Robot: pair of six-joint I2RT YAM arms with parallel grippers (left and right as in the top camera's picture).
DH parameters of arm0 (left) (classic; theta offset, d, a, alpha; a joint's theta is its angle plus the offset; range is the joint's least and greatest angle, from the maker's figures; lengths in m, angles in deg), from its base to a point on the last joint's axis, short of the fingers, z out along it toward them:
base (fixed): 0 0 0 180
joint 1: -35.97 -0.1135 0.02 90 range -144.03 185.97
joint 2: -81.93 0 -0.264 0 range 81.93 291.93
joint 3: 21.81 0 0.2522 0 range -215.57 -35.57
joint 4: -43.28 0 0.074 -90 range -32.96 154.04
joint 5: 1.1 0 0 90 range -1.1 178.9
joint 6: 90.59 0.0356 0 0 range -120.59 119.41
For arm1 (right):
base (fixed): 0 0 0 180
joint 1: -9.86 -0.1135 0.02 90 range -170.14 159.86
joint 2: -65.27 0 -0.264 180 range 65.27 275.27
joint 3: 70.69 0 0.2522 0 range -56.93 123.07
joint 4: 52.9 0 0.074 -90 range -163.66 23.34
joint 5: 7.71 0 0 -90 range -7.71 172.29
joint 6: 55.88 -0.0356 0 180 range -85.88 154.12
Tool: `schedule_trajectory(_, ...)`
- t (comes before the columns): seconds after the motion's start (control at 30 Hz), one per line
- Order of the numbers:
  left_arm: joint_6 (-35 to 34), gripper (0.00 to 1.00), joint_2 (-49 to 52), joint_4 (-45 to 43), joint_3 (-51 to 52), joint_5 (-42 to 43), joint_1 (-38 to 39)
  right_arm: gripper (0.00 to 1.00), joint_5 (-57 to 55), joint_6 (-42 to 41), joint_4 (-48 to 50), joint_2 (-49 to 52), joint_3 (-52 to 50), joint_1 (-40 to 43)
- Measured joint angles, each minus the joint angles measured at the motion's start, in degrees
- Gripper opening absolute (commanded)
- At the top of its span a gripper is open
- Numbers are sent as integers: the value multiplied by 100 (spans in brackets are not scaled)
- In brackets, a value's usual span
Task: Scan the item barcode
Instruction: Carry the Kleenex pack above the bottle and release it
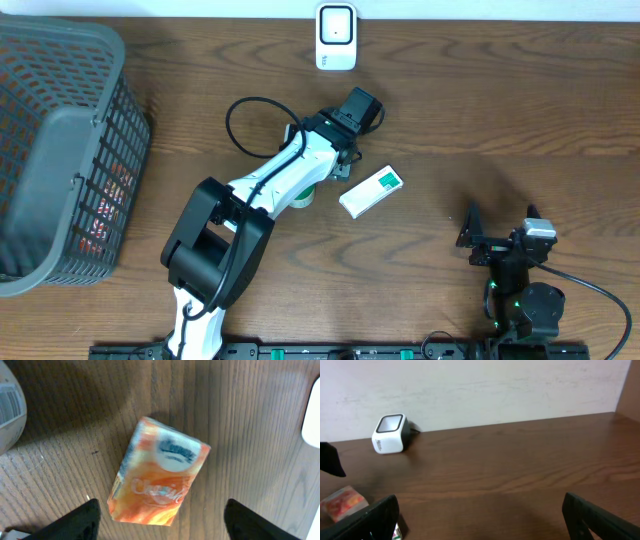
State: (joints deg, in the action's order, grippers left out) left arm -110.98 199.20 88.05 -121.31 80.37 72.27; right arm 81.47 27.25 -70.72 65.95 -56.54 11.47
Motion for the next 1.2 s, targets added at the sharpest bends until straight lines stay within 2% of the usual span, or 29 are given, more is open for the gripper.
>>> schedule_trajectory(0.07, 48, 89, 0, 0, 0, 0, 7, 99, 0, 0, 0, 0, 0, 0)
schedule_trajectory(0.33, 581, 89, 0, -17, -70, 72, 13, 99, 0, 0, 2, 0, 0, 0)
schedule_trajectory(0.5, 1187, 90, -72, -68, -282, 92, 13, 99, 0, 0, 0, 0, 0, 0)
schedule_trajectory(0.63, 1779, 90, -501, -59, -284, 120, 13, 99, -2, 0, 0, -2, 0, 0)
schedule_trajectory(0.77, 2887, 90, -1346, -70, -289, 254, 13, 99, 0, 0, 0, 0, 0, 0)
schedule_trajectory(0.8, 3320, 98, -1620, -72, -293, 262, 13, 99, 0, 0, 0, -2, 0, 0)
schedule_trajectory(0.97, 5156, 98, -3036, 356, -315, 197, -142, 99, 0, 0, 0, -2, 0, 0)
schedule_trajectory(1.07, 5818, 98, -3963, 885, -350, 13, -614, 99, 0, 0, 2, 0, 0, 0)
schedule_trajectory(1.2, 6308, 98, -5178, 1604, -385, -208, -2133, 99, 0, 0, 0, 0, 0, 0)
